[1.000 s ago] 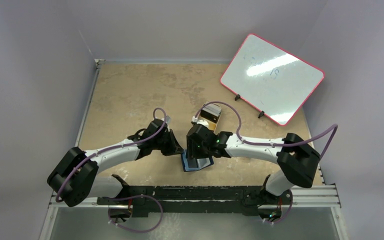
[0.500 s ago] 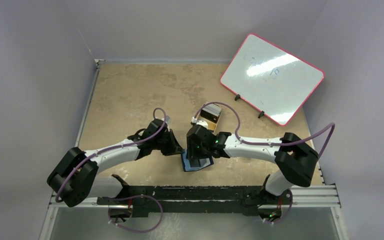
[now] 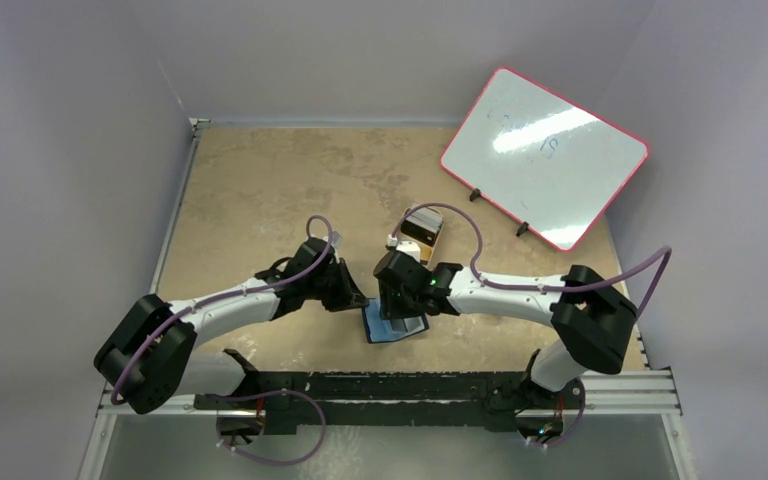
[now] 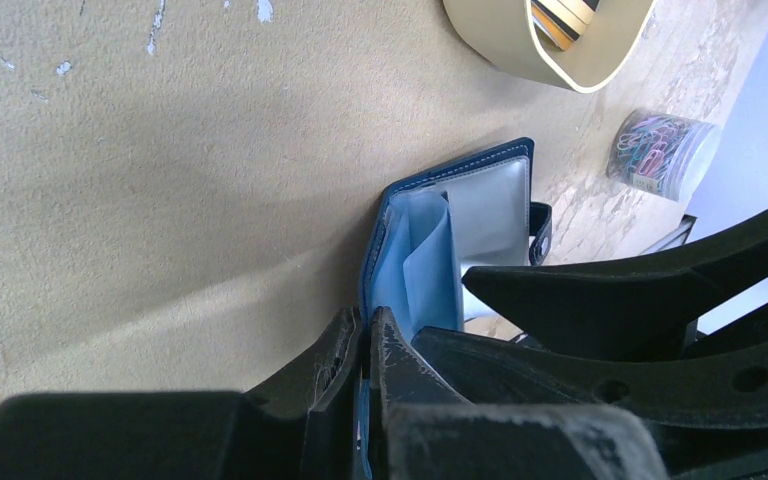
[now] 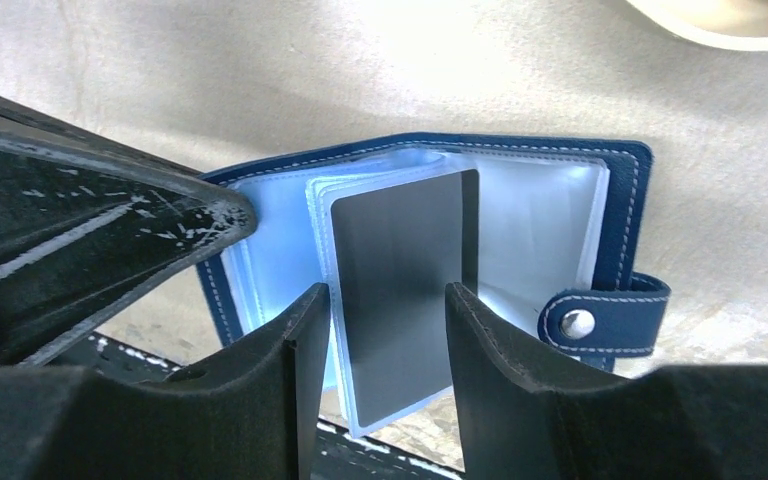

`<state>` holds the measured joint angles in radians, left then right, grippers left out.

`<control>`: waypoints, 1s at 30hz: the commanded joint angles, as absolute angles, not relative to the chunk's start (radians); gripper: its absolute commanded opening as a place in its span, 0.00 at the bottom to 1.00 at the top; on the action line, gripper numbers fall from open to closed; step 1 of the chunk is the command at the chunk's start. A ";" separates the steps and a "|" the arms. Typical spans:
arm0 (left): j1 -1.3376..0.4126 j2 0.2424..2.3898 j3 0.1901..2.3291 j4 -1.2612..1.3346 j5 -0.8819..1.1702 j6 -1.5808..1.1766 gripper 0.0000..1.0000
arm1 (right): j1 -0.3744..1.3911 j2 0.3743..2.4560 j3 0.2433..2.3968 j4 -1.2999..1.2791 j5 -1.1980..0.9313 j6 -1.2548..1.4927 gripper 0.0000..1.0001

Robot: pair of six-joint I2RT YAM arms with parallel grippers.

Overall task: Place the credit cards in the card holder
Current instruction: Turn over the card slot in the card holder.

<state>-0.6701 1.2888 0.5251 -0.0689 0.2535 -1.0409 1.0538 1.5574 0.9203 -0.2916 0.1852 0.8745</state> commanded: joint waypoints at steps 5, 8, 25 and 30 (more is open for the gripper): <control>-0.675 1.261 0.546 -0.041 0.249 -1.054 0.00 | 1.060 1.499 0.997 -0.439 0.308 0.890 0.51; -0.675 1.262 0.546 -0.040 0.250 -1.055 0.00 | 1.060 1.498 1.002 -0.471 0.330 0.890 0.53; -0.675 1.262 0.538 -0.036 0.251 -1.048 0.00 | 1.060 1.499 1.025 -0.599 0.377 0.908 0.54; -0.675 1.266 0.546 -0.041 0.264 -1.026 0.00 | 1.055 1.447 0.996 -0.605 0.399 0.899 0.53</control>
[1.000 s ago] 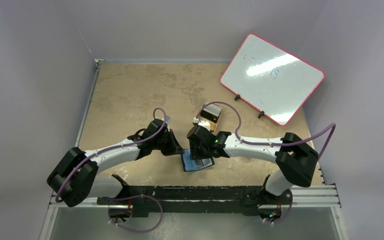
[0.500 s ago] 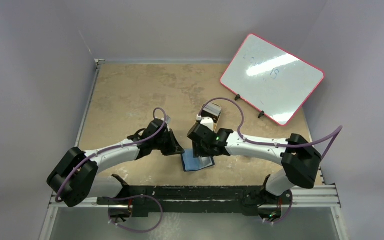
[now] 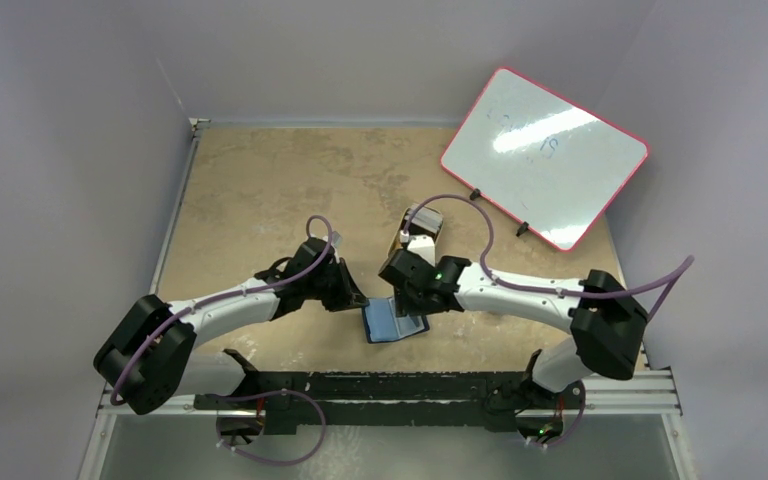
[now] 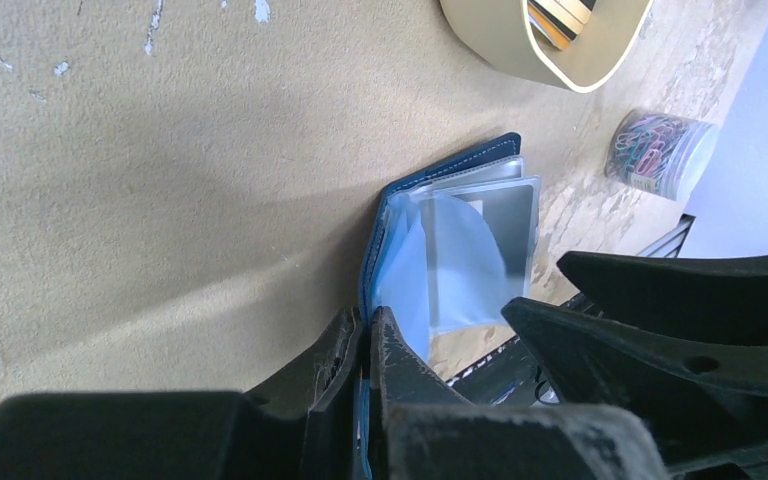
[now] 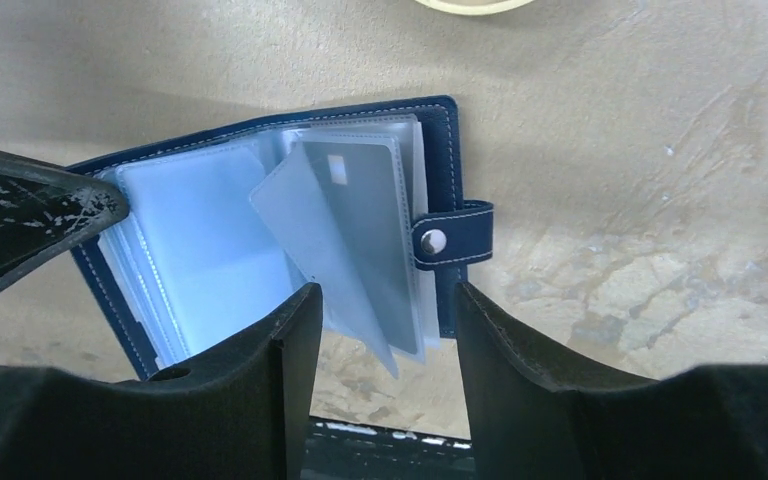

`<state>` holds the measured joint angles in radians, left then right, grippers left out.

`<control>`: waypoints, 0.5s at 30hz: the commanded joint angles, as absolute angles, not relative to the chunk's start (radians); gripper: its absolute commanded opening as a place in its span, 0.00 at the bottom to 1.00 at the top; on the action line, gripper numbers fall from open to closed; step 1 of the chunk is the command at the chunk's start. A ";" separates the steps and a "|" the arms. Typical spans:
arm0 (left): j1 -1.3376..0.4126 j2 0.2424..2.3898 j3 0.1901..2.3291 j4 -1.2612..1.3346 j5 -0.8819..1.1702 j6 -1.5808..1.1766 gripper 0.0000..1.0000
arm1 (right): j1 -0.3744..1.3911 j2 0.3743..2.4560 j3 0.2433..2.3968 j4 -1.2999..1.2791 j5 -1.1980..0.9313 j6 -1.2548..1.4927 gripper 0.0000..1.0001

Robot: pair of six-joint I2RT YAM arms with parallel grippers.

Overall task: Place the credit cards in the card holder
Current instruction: Turn over the card slot in the card holder.

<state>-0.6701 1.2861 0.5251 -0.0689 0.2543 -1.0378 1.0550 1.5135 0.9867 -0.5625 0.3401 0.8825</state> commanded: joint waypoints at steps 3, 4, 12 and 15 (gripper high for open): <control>-0.675 1.270 0.558 -0.055 0.269 -1.009 0.00 | 1.040 1.422 0.976 -0.566 0.385 0.877 0.53; -0.675 1.271 0.563 -0.060 0.271 -1.004 0.00 | 1.035 1.411 0.948 -0.544 0.377 0.866 0.53; -0.674 1.284 0.569 -0.065 0.295 -0.971 0.00 | 0.976 1.360 0.896 -0.470 0.310 0.807 0.52; -0.675 1.288 0.569 -0.064 0.301 -0.966 0.00 | 0.946 1.333 0.891 -0.448 0.270 0.777 0.52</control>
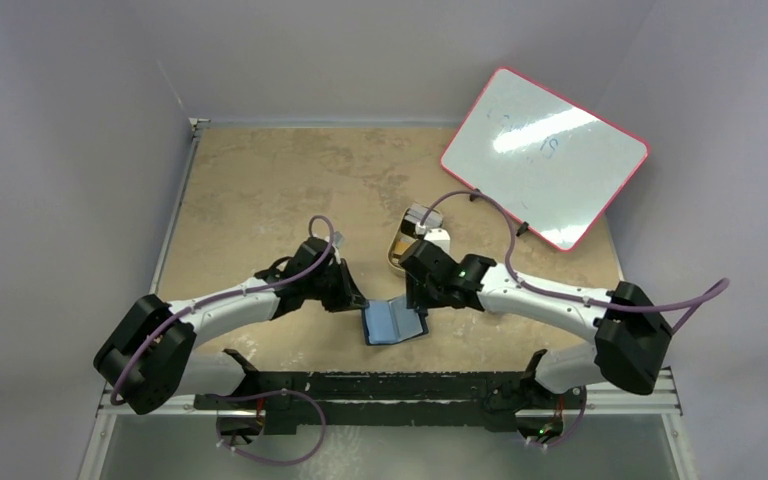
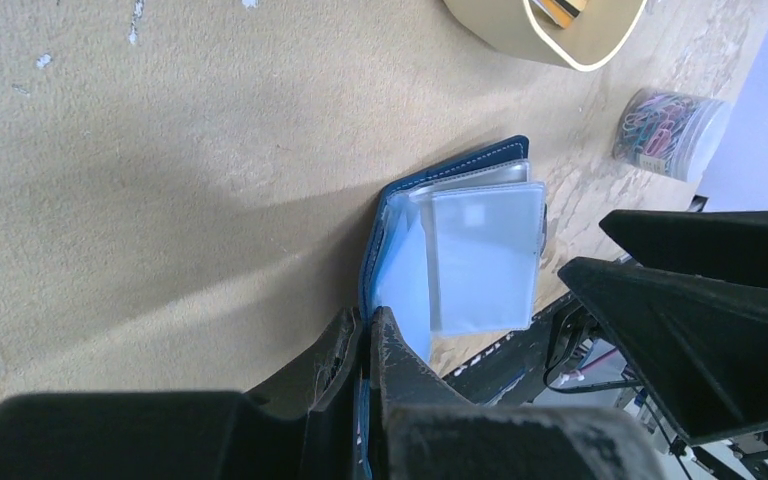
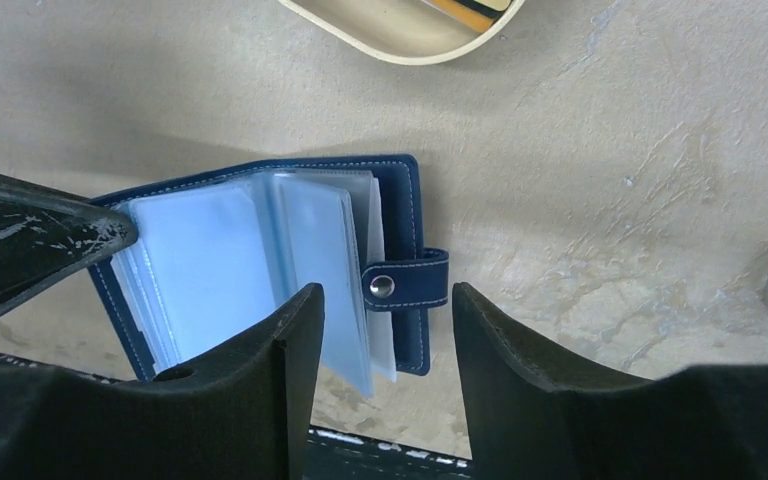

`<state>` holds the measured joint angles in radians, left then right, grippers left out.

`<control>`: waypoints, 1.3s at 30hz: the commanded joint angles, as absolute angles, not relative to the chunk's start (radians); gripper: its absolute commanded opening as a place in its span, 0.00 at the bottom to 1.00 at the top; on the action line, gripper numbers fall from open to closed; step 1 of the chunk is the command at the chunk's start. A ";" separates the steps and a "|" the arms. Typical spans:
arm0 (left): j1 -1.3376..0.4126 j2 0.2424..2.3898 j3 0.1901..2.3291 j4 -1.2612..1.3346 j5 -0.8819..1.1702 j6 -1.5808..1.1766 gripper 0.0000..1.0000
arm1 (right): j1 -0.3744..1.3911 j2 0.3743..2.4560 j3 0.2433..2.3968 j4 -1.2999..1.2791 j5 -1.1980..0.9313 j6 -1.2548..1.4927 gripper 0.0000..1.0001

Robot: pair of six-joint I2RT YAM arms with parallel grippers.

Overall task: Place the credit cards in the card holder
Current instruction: Turn over the card slot in the card holder, then pick up the credit card from the storage box.

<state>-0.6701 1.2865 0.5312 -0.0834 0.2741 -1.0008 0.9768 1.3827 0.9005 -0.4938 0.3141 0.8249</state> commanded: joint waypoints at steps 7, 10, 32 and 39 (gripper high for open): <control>-0.675 1.312 0.574 -0.060 0.316 -0.943 0.00 | 0.783 1.237 0.908 -0.332 0.164 0.516 0.56; -0.674 1.312 0.574 -0.055 0.322 -0.938 0.00 | 0.691 1.257 0.931 -0.283 0.099 0.379 0.57; -0.675 1.319 0.568 -0.033 0.339 -0.933 0.00 | 0.537 1.741 1.313 -0.180 0.126 -0.201 0.65; -0.675 1.324 0.562 -0.026 0.339 -0.934 0.00 | 0.539 1.793 1.323 -0.160 0.150 -0.221 0.75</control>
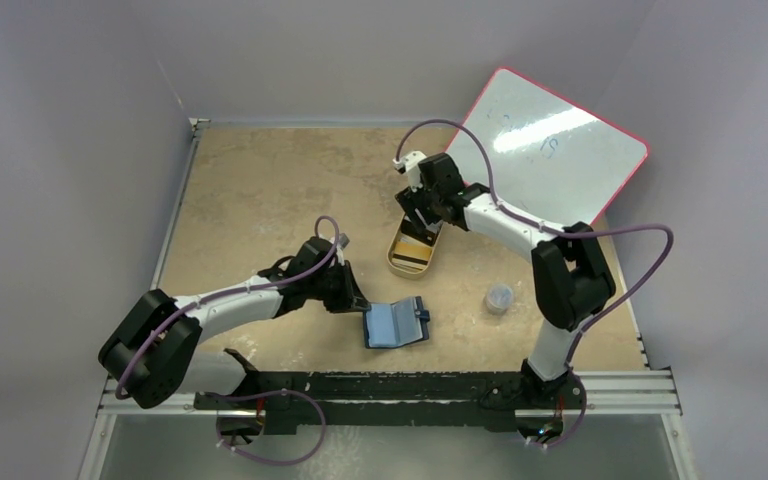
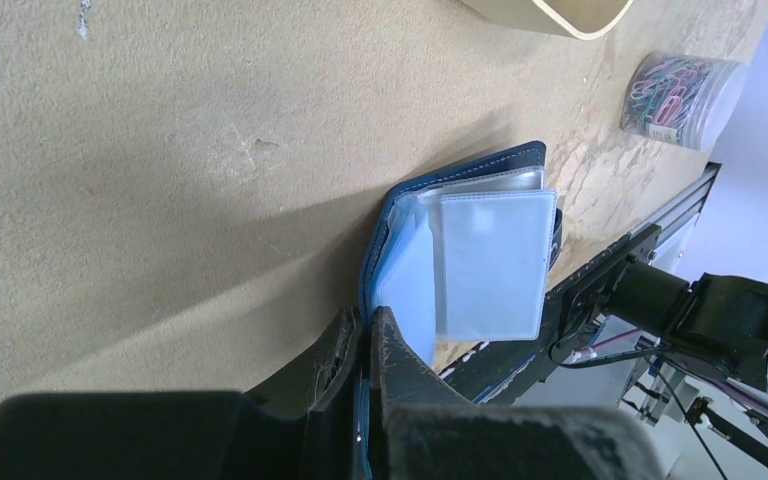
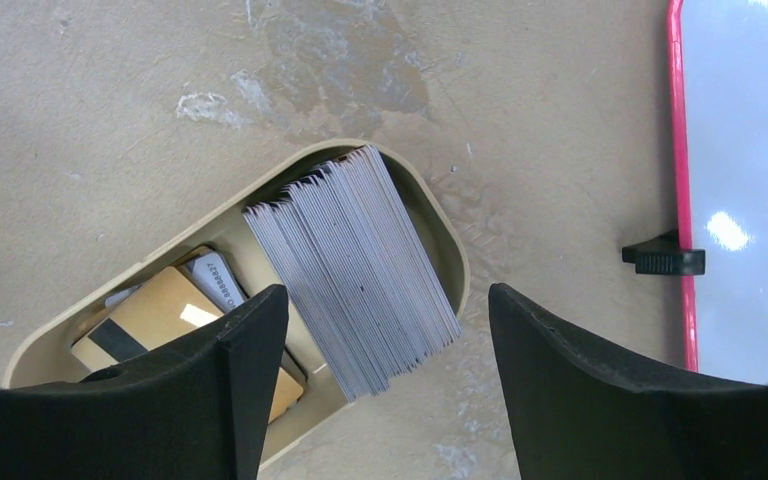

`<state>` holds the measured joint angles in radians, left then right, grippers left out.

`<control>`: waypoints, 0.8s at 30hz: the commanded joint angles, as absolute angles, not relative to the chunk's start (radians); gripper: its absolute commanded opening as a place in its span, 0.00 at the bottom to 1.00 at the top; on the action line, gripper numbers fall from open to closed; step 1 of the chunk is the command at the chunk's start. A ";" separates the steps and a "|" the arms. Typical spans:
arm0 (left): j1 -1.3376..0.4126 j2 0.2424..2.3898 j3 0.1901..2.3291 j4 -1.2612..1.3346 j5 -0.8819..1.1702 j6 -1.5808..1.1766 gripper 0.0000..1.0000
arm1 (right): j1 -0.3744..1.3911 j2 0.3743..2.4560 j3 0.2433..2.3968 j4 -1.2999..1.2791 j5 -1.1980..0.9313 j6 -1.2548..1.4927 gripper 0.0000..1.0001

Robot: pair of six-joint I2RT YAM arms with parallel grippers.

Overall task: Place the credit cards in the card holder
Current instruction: Pick up the credit card from the storage box.

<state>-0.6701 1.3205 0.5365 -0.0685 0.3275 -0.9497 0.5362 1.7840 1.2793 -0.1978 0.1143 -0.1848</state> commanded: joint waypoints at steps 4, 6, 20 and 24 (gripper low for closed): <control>-0.675 1.321 0.560 -0.027 0.339 -0.932 0.00 | 0.541 1.799 1.317 -0.157 0.148 -0.229 0.75; -0.675 1.321 0.560 -0.027 0.338 -0.933 0.00 | 0.547 1.804 1.317 -0.157 0.150 -0.231 0.75; -0.675 1.318 0.557 -0.029 0.336 -0.934 0.00 | 0.585 1.838 1.329 -0.161 0.181 -0.231 0.79; -0.675 1.312 0.557 -0.031 0.336 -0.936 0.00 | 0.592 1.853 1.325 -0.159 0.215 -0.237 0.80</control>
